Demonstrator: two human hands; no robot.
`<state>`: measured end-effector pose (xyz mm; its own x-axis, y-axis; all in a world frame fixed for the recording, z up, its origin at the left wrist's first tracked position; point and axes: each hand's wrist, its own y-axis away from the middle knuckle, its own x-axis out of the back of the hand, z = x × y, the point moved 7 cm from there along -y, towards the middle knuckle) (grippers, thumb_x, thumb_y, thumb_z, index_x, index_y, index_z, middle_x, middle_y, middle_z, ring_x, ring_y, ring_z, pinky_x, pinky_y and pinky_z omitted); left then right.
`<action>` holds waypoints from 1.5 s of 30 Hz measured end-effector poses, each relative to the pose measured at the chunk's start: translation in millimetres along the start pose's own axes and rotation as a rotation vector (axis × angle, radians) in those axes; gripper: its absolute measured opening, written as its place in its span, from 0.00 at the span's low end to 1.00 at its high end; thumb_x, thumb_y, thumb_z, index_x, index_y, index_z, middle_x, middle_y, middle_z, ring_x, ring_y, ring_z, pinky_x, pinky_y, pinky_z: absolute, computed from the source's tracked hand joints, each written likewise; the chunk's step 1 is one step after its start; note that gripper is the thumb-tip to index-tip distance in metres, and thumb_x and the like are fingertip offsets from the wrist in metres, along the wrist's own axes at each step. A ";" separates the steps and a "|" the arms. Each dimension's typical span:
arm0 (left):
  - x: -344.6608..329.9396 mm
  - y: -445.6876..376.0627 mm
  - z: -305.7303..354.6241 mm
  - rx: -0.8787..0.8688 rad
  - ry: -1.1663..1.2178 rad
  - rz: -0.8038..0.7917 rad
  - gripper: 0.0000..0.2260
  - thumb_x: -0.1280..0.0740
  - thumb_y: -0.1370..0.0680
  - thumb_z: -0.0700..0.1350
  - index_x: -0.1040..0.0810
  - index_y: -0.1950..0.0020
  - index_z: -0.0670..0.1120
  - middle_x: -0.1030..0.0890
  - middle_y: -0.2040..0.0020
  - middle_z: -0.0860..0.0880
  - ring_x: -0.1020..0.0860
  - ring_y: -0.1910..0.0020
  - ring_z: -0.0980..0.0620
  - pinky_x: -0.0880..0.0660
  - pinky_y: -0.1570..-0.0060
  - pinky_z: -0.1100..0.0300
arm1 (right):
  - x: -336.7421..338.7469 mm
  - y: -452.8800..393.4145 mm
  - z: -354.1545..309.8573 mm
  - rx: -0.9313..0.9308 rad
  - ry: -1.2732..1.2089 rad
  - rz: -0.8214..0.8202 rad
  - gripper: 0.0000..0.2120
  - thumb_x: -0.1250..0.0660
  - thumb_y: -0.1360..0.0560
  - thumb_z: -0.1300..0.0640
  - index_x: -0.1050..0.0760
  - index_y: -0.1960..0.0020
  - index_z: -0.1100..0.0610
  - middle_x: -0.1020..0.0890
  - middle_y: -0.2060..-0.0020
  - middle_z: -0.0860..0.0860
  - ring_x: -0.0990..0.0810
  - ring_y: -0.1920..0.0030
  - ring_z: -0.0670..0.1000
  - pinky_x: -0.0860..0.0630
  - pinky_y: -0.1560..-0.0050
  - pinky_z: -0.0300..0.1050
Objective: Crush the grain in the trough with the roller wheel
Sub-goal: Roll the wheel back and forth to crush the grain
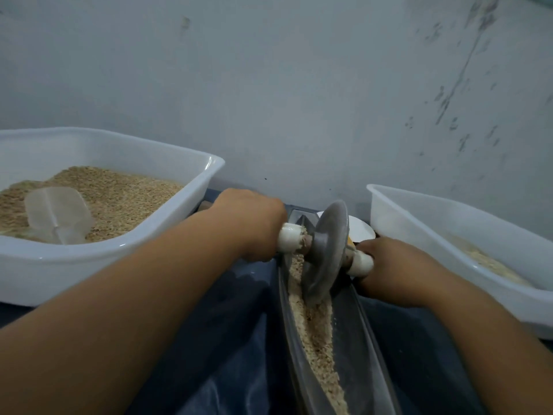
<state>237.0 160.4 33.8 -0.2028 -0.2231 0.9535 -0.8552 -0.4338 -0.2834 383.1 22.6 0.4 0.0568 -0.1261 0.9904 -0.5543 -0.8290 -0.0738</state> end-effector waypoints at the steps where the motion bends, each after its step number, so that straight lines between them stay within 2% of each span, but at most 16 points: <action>1: 4.2 -0.1 2.5 0.003 -0.013 0.057 0.11 0.28 0.31 0.53 0.28 0.54 0.55 0.32 0.67 0.54 0.29 0.63 0.50 0.32 0.60 0.56 | 0.2 -4.1 1.3 -0.007 -0.037 -0.019 0.06 0.31 0.38 0.49 0.26 0.64 0.39 0.20 0.67 0.44 0.21 0.62 0.46 0.25 0.62 0.43; 4: 11.3 0.7 6.3 0.030 -0.047 0.191 0.13 0.27 0.30 0.53 0.31 0.55 0.56 0.35 0.66 0.54 0.31 0.62 0.50 0.34 0.59 0.56 | 6.3 -23.6 -1.4 0.024 -0.018 -0.029 0.10 0.27 0.33 0.52 0.28 0.65 0.42 0.20 0.63 0.43 0.21 0.56 0.49 0.23 0.49 0.48; 8: 3.3 -1.2 -3.1 0.111 0.003 0.233 0.10 0.30 0.28 0.51 0.27 0.50 0.54 0.25 0.58 0.52 0.29 0.60 0.49 0.32 0.57 0.55 | 22.5 -42.2 -7.2 0.052 0.076 0.078 0.08 0.28 0.34 0.53 0.28 0.64 0.44 0.21 0.63 0.43 0.21 0.59 0.48 0.22 0.54 0.47; 11: -5.4 -3.7 -10.4 0.130 0.043 0.058 0.09 0.30 0.28 0.47 0.28 0.52 0.53 0.26 0.61 0.52 0.26 0.60 0.49 0.29 0.57 0.54 | 25.8 -37.4 -13.0 0.068 0.202 0.132 0.06 0.31 0.34 0.51 0.29 0.63 0.46 0.23 0.65 0.43 0.23 0.62 0.47 0.27 0.63 0.43; 14: -13.2 -0.3 -8.2 0.073 0.105 -0.230 0.14 0.26 0.32 0.48 0.24 0.48 0.52 0.22 0.59 0.52 0.22 0.59 0.50 0.25 0.56 0.54 | 11.0 -17.5 -6.4 0.057 0.185 -0.021 0.07 0.31 0.38 0.50 0.28 0.63 0.45 0.21 0.66 0.45 0.22 0.63 0.46 0.25 0.63 0.43; 16: -15.0 0.4 -4.3 0.037 0.099 -0.307 0.14 0.25 0.32 0.47 0.25 0.50 0.52 0.22 0.59 0.52 0.22 0.61 0.52 0.26 0.59 0.56 | 3.1 -5.4 0.3 0.047 0.121 -0.110 0.09 0.33 0.42 0.49 0.26 0.62 0.43 0.20 0.67 0.45 0.21 0.64 0.44 0.23 0.63 0.43; 18: -10.6 -1.1 -2.6 0.034 0.045 -0.231 0.11 0.26 0.32 0.48 0.28 0.57 0.54 0.24 0.63 0.53 0.25 0.65 0.53 0.28 0.62 0.57 | -0.3 -5.7 -0.2 0.056 0.078 -0.134 0.09 0.32 0.41 0.50 0.25 0.60 0.43 0.18 0.64 0.44 0.20 0.61 0.45 0.20 0.56 0.47; 20: -1.9 -3.4 -2.2 0.064 -0.015 -0.058 0.13 0.27 0.32 0.49 0.32 0.60 0.53 0.27 0.66 0.54 0.30 0.68 0.54 0.31 0.62 0.57 | 3.8 -16.0 -2.5 0.052 0.050 -0.088 0.07 0.29 0.36 0.53 0.25 0.61 0.44 0.18 0.62 0.44 0.19 0.58 0.47 0.21 0.51 0.50; 22: 2.4 -4.0 -3.4 0.115 -0.029 0.103 0.13 0.28 0.31 0.49 0.34 0.59 0.54 0.33 0.68 0.54 0.32 0.68 0.53 0.33 0.61 0.56 | 14.4 -30.0 -5.5 0.061 0.044 -0.016 0.09 0.28 0.34 0.55 0.26 0.64 0.44 0.19 0.62 0.44 0.19 0.57 0.49 0.21 0.50 0.50; 25: 1.2 -1.8 -6.9 0.168 -0.025 0.206 0.11 0.31 0.29 0.47 0.32 0.55 0.56 0.37 0.68 0.53 0.32 0.63 0.50 0.35 0.60 0.55 | 28.6 -44.2 -6.9 0.056 0.024 0.057 0.10 0.26 0.36 0.57 0.26 0.64 0.45 0.19 0.65 0.45 0.20 0.61 0.48 0.21 0.55 0.49; 29: -7.6 -4.4 -14.4 0.124 0.024 0.012 0.10 0.29 0.30 0.47 0.25 0.50 0.53 0.29 0.65 0.53 0.27 0.63 0.50 0.30 0.59 0.56 | 24.8 -28.2 -9.8 0.073 0.168 0.198 0.07 0.31 0.35 0.48 0.29 0.65 0.43 0.23 0.67 0.42 0.25 0.65 0.44 0.32 0.67 0.41; 32: -8.7 -1.4 -9.6 0.062 0.019 -0.179 0.12 0.26 0.32 0.50 0.26 0.53 0.54 0.25 0.64 0.54 0.26 0.65 0.53 0.29 0.61 0.56 | 6.4 -5.7 -0.5 0.046 0.125 0.113 0.05 0.33 0.37 0.46 0.29 0.64 0.41 0.22 0.68 0.43 0.24 0.64 0.45 0.29 0.66 0.42; 34: -5.6 -1.4 -4.5 0.043 -0.021 -0.166 0.12 0.26 0.32 0.51 0.28 0.56 0.55 0.26 0.65 0.54 0.27 0.66 0.55 0.29 0.62 0.57 | -3.1 -1.4 6.5 0.021 0.072 0.003 0.07 0.33 0.39 0.47 0.27 0.61 0.41 0.20 0.67 0.43 0.22 0.64 0.44 0.24 0.63 0.44; 39: 6.2 -3.2 -0.1 0.066 -0.020 0.100 0.11 0.28 0.30 0.49 0.30 0.56 0.55 0.30 0.66 0.53 0.27 0.63 0.50 0.30 0.60 0.56 | 11.7 -31.5 -1.0 0.047 -0.004 -0.091 0.09 0.25 0.35 0.54 0.25 0.62 0.43 0.19 0.62 0.44 0.20 0.58 0.47 0.22 0.51 0.48; 43: -2.4 -5.5 -11.9 0.140 0.035 0.081 0.10 0.29 0.30 0.47 0.28 0.54 0.54 0.29 0.65 0.53 0.26 0.61 0.48 0.29 0.58 0.56 | 26.0 -52.5 -12.3 0.044 0.041 -0.227 0.09 0.23 0.36 0.57 0.21 0.60 0.51 0.15 0.64 0.53 0.20 0.68 0.49 0.24 0.66 0.42; 45: -11.3 -6.4 -18.4 0.159 0.069 -0.007 0.10 0.29 0.31 0.47 0.29 0.54 0.53 0.28 0.64 0.53 0.25 0.60 0.48 0.29 0.58 0.56 | 28.9 -54.2 -14.0 0.043 0.080 -0.206 0.09 0.23 0.37 0.56 0.22 0.61 0.51 0.16 0.65 0.51 0.19 0.68 0.49 0.23 0.66 0.43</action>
<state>236.0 181.7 26.7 -0.2336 -0.1614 0.9588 -0.7718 -0.5690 -0.2838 403.2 71.5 34.7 0.0982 0.0907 0.9910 -0.5019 -0.8554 0.1280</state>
